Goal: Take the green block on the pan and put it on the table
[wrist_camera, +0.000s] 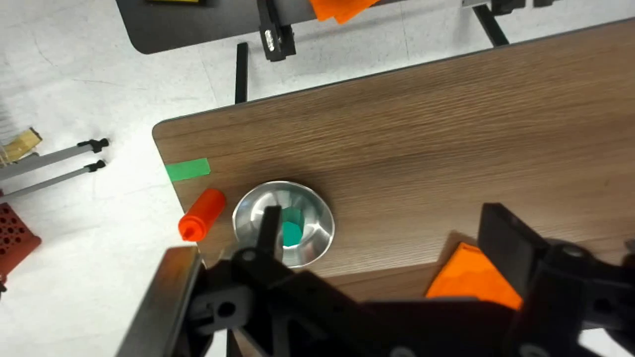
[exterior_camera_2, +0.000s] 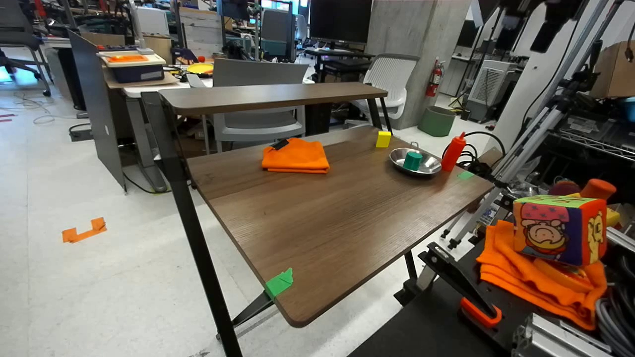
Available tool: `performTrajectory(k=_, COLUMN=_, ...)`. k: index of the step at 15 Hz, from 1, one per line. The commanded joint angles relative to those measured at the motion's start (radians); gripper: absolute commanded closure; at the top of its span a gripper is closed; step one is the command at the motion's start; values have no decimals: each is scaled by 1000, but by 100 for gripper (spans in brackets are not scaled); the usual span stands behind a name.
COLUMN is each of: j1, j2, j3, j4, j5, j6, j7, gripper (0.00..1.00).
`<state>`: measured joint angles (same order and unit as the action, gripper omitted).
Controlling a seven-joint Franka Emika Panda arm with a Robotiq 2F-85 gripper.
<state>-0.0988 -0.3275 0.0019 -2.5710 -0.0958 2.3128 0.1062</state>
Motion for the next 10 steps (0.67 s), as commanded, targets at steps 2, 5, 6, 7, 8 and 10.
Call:
performTrajectory(k=2, j1=-50, j2=275, j3=-52, j4=154, j5=-40, j6=102, j7=26, gripper=0)
performTrajectory(k=5, j1=-51, j2=438, j3=-89, j4=272, j5=-7, j6=111, j7=-9, gripper=0)
performTrajectory(k=6, j1=-50, j2=485, j3=-97, j4=311, j5=5, j6=108, j7=-19, gripper=0)
performTrajectory(k=7, j1=-49, j2=538, j3=-101, j4=354, j5=18, j6=102, j7=-31, gripper=0)
performTrajectory(k=8, j1=-48, j2=585, j3=-103, j4=394, j5=23, j6=97, j7=-34, gripper=0)
performTrajectory(k=10, j1=-48, j2=674, j3=-99, j4=472, j5=36, j6=85, j7=-47, gripper=0)
